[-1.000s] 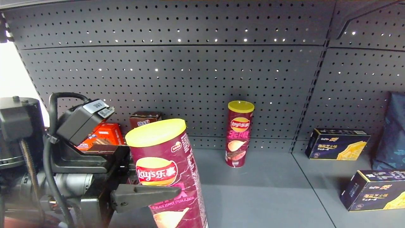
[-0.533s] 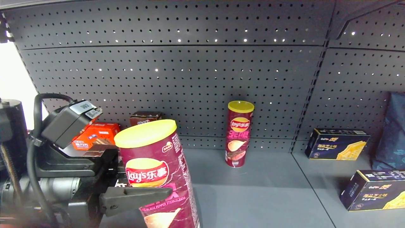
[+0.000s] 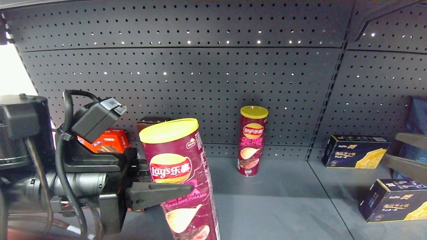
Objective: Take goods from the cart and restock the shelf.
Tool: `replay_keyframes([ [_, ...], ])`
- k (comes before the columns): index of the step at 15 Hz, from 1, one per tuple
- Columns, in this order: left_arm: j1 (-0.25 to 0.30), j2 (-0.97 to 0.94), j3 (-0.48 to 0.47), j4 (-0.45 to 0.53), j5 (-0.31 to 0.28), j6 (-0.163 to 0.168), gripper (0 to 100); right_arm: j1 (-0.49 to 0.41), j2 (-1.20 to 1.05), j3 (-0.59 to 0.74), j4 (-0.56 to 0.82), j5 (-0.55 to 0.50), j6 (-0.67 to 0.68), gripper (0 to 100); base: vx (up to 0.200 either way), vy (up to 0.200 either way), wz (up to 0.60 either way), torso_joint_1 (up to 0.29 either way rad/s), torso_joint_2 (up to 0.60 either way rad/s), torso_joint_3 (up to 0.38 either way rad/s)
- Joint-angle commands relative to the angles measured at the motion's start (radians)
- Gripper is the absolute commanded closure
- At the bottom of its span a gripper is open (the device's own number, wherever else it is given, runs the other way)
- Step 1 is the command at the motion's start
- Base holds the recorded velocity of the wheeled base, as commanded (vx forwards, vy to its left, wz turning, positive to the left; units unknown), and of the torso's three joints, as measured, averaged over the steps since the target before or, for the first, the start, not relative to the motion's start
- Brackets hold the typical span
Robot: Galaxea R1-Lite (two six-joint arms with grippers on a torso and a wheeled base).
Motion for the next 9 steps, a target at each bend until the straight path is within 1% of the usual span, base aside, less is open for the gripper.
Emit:
replay_keyframes([
  [1,0.000,0.011,0.010,0.001,-0.002,0.001,100,0.053,0.302,-0.097,-0.080,0.049,-0.026,0,0.000,0.000,0.00,0.000,0.00,0.000],
  [2,-0.001,0.011,0.019,-0.002,-0.002,0.001,100,0.045,0.359,-0.100,-0.142,0.114,-0.063,0,0.000,0.000,0.00,0.000,0.00,0.000],
  [4,-0.006,0.008,0.022,-0.012,-0.004,0.001,100,0.011,0.443,-0.097,-0.231,0.200,-0.129,0,0.000,0.000,0.00,0.000,0.00,0.000],
  [8,-0.004,0.006,0.025,-0.017,-0.004,0.001,100,-0.004,0.541,-0.120,-0.278,0.232,-0.150,0,0.000,0.000,0.00,0.000,0.00,0.000],
  [9,-0.004,0.005,0.027,-0.017,-0.005,0.001,100,-0.015,0.550,-0.117,-0.304,0.279,-0.152,0,0.000,0.000,0.00,0.000,0.00,0.000],
])
